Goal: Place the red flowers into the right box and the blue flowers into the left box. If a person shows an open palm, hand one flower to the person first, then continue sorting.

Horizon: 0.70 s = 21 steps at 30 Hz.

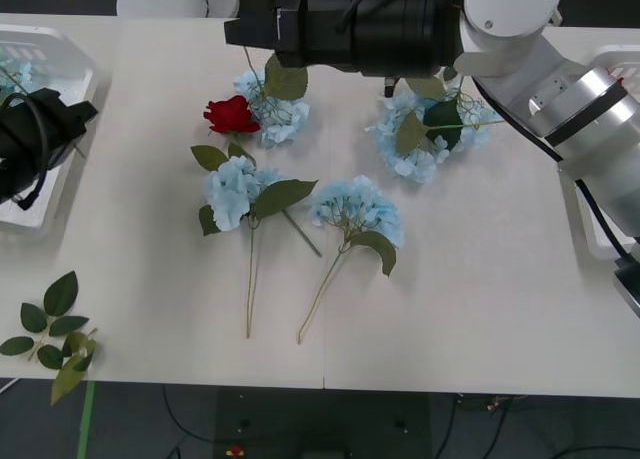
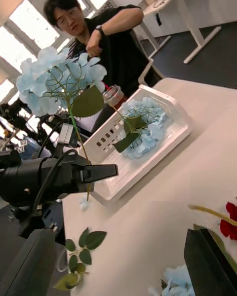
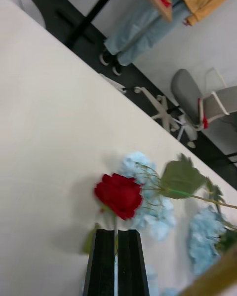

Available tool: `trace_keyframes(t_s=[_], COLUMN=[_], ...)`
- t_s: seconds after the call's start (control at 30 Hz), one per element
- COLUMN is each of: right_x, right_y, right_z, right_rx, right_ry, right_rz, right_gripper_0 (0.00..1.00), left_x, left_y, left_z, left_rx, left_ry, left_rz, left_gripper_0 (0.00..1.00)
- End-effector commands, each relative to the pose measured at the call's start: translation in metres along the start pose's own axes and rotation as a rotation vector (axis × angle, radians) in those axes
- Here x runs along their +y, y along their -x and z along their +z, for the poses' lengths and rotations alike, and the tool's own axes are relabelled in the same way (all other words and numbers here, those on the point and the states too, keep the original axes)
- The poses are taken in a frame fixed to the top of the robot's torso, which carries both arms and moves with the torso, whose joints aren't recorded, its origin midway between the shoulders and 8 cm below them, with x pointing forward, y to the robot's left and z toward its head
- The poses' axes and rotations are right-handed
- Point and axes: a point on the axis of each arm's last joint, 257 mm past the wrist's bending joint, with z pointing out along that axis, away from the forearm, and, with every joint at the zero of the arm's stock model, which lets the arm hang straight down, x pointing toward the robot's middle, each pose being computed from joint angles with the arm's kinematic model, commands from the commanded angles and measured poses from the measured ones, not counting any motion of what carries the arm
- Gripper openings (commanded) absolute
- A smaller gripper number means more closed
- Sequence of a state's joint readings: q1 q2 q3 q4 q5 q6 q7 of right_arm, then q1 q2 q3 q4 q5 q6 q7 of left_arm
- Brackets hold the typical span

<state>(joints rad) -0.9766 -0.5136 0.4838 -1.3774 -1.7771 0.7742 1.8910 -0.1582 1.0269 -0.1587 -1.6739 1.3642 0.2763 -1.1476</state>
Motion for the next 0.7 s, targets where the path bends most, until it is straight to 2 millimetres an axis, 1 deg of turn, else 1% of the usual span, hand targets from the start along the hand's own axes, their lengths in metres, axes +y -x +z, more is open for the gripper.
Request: trace_keyframes(t_s=[0.03, 0.07, 0.1, 0.13, 0.17, 0.2, 0.23, 0.27, 0.33, 0.37, 0.4, 0.5, 0.57, 0.6, 0.67, 0.7], right_x=[-0.005, -0.007, -0.011, -0.014, -0.017, -0.019, -0.021, -0.023, -0.030, -0.032, -0.036, -0.051, -0.060, -0.062, -0.072, -0.079], right_y=[0.045, 0.047, 0.054, 0.057, 0.064, 0.067, 0.073, 0.075, 0.082, 0.084, 0.088, 0.103, 0.116, 0.120, 0.131, 0.136], right_z=[-0.035, -0.038, -0.044, -0.049, -0.056, -0.059, -0.065, -0.068, -0.079, -0.082, -0.089, -0.108, -0.123, -0.128, -0.143, -0.151], right_rx=[-0.069, -0.075, -0.087, -0.095, -0.110, -0.118, -0.134, -0.141, -0.164, -0.171, -0.188, -0.251, -0.301, -0.316, -0.365, -0.389], right_ry=[-0.031, -0.037, -0.046, -0.051, -0.057, -0.059, -0.059, -0.060, -0.067, -0.068, -0.075, -0.093, -0.080, -0.072, -0.053, -0.047], right_rz=[0.163, 0.191, 0.253, 0.303, 0.370, 0.407, 0.506, 0.544, 0.706, 0.755, 0.837, 1.025, 1.160, 1.193, 1.315, 1.363], right_gripper_0=[0.76, 0.76, 0.76, 0.76, 0.76, 0.76, 0.76, 0.76, 0.76, 0.77, 0.79, 0.82, 0.83, 0.83, 0.85, 0.86], left_x=[0.037, 0.045, 0.062, 0.073, 0.088, 0.095, 0.110, 0.116, 0.138, 0.143, 0.155, 0.180, 0.194, 0.198, 0.210, 0.215], left_y=[0.078, 0.084, 0.096, 0.105, 0.116, 0.121, 0.133, 0.138, 0.155, 0.159, 0.165, 0.176, 0.178, 0.179, 0.181, 0.181], left_z=[-0.012, -0.014, -0.018, -0.021, -0.026, -0.029, -0.036, -0.038, -0.050, -0.053, -0.059, -0.073, -0.081, -0.083, -0.091, -0.094], left_rx=[-0.085, -0.094, -0.112, -0.126, -0.142, -0.150, -0.168, -0.175, -0.201, -0.205, -0.211, -0.221, -0.217, -0.215, -0.207, -0.201], left_ry=[0.105, 0.124, 0.159, 0.184, 0.218, 0.235, 0.271, 0.285, 0.338, 0.352, 0.382, 0.446, 0.480, 0.491, 0.524, 0.539], left_rz=[0.059, 0.060, 0.063, 0.065, 0.070, 0.073, 0.078, 0.082, 0.096, 0.105, 0.128, 0.182, 0.216, 0.225, 0.269, 0.287], left_gripper_0=[0.00, 0.00, 0.00, 0.00, 0.00, 0.00, 0.00, 0.00, 0.00, 0.00, 0.00, 0.00, 0.00, 0.00, 0.00, 0.03])
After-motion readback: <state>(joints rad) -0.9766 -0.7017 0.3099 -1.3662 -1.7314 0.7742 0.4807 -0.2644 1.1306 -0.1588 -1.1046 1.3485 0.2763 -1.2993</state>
